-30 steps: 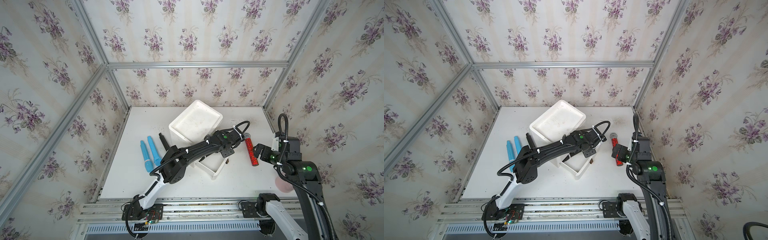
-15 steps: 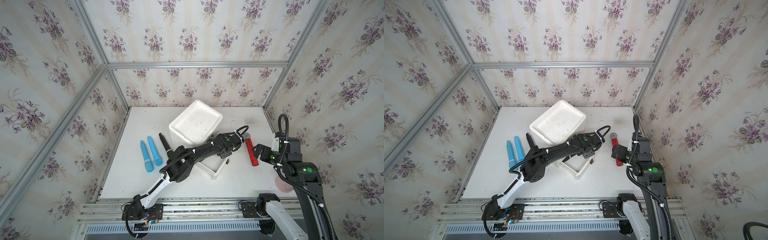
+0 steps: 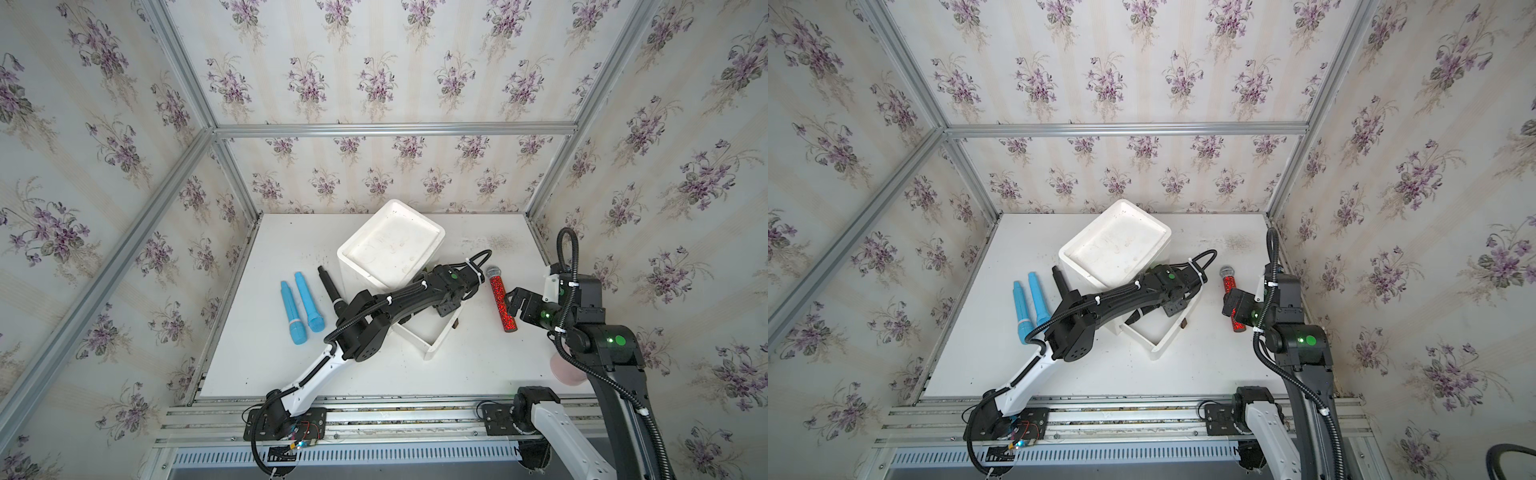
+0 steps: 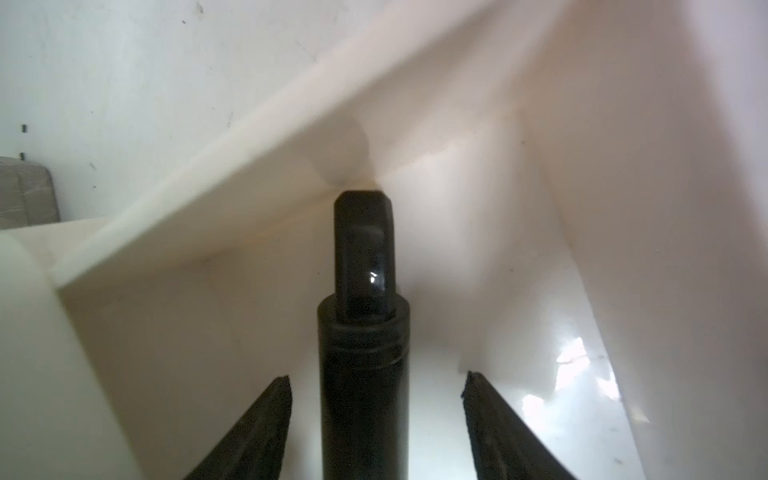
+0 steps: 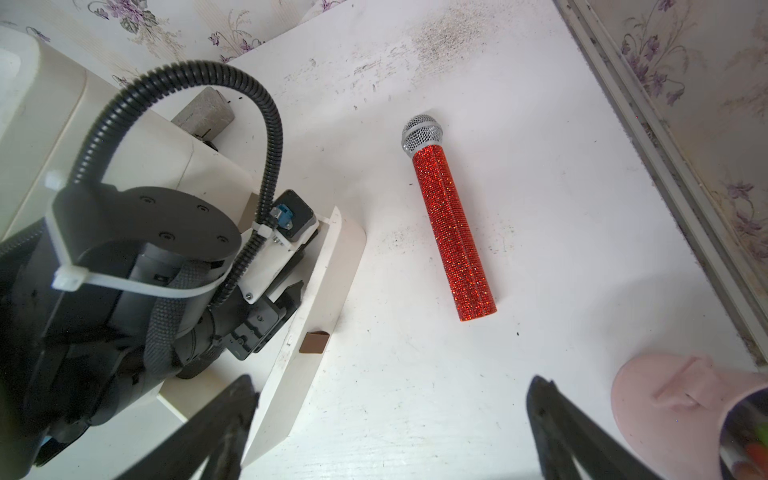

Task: Take the microphone out of the drawer
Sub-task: Pick up the microphone from the drawer.

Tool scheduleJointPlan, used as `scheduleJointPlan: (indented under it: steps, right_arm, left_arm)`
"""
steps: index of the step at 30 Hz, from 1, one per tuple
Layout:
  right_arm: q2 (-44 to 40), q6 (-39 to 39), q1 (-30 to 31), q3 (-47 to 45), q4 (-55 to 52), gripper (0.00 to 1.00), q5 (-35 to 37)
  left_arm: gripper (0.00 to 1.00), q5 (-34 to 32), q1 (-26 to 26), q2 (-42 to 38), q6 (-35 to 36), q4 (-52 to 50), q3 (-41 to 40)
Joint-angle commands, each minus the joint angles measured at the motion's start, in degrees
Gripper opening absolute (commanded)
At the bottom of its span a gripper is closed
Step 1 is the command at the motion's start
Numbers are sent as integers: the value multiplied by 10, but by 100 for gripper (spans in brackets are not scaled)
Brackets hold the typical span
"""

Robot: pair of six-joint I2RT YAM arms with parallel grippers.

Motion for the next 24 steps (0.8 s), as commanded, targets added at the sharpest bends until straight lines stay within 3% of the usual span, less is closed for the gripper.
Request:
scheduleJointPlan:
  steps: [1, 5, 8, 14, 24]
  right_arm:
    - [2, -1, -1, 5, 13, 100, -2]
    - [3, -2, -1, 6, 16, 100, -3]
    - [3, -2, -1, 6, 18, 100, -4]
    - [0, -2, -1, 9, 18, 100, -3]
    - [-1, -1, -1, 3, 25, 100, -5]
  left_arm:
    - [65, 95, -1, 22, 15, -82, 4]
    - [56, 111, 5, 26, 14, -103, 1]
    - [56, 105, 7, 23, 11, -102, -5]
    - [38, 92, 8, 18, 2, -97, -4]
    - [18, 70, 10, -35, -4, -79, -5]
